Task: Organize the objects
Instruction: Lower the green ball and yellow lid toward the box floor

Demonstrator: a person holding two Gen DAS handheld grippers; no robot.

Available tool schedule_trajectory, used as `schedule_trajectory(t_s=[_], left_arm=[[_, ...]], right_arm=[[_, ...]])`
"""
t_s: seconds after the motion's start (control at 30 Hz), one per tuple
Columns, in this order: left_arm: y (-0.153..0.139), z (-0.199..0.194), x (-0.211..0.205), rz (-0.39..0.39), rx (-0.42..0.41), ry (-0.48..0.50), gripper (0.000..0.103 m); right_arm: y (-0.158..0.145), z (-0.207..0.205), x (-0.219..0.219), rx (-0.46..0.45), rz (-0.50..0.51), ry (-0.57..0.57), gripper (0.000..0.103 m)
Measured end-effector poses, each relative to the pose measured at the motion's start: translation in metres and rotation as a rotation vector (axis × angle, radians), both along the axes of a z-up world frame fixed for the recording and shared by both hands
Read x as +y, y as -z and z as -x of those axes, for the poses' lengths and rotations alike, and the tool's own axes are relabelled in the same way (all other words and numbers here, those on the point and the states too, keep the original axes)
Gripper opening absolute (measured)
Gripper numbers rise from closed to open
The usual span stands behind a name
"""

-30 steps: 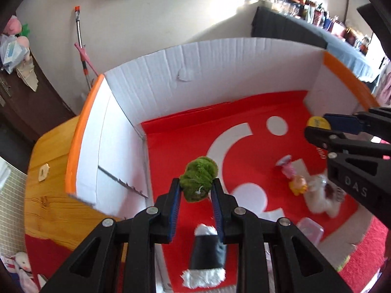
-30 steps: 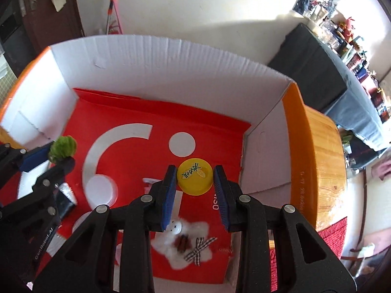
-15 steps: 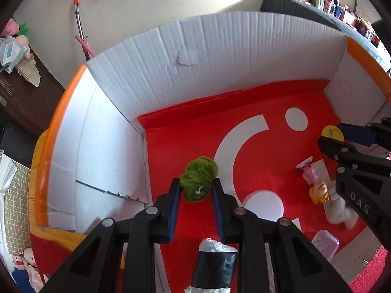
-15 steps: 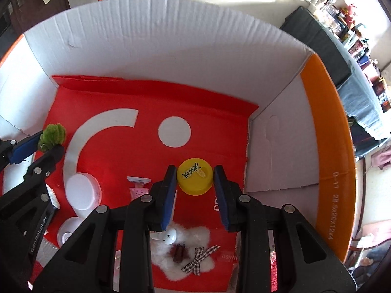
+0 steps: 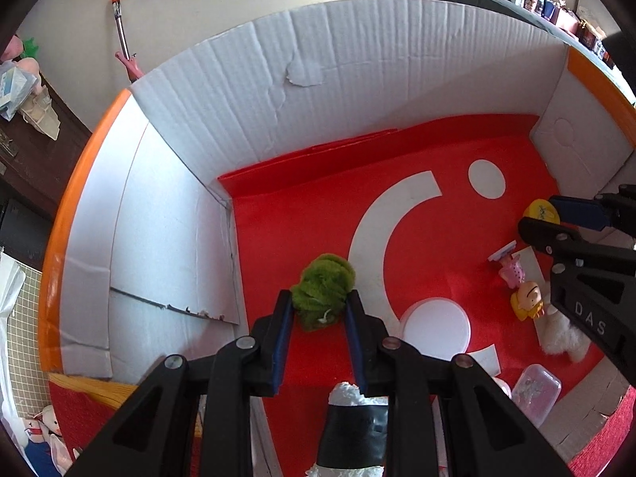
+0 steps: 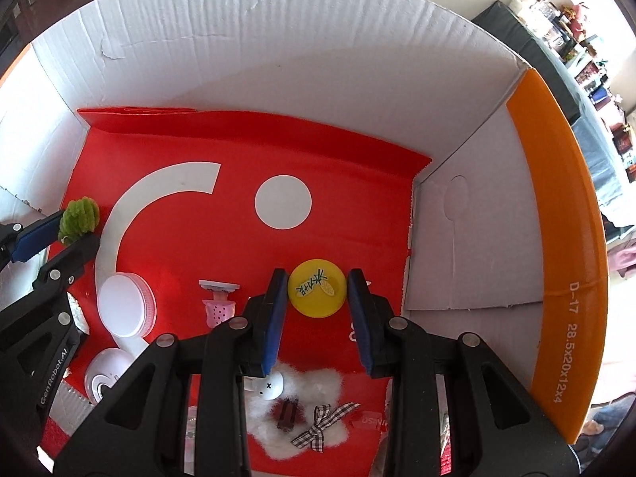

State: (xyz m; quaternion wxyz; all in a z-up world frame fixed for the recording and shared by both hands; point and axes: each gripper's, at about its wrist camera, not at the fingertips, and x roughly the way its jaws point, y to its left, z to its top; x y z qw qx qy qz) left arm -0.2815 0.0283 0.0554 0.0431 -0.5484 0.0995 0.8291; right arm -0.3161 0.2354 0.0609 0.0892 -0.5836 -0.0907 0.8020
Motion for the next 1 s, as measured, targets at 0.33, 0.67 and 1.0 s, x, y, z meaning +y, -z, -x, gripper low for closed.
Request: schedule_trajectory(t_s=[0.33,0.67,1.0], left_arm=[[0.001,0.009,-0.012,0.007,0.0,0.013,0.028],[-0.003,0.006,-0.016,0.007,0.001,0.01,0.03],[0.0,0.013,-0.028,0.003,0.002,0.021,0.036]], right_arm=[[-0.004,-0.006,0.004,-0.005,-0.008,-0.006,0.029],[-0.008,-0.01,0.01,-0.004,-0.012,-0.004,0.029],[-0.011,-0.017,0.011,-0.004,-0.016,-0.003,0.029]])
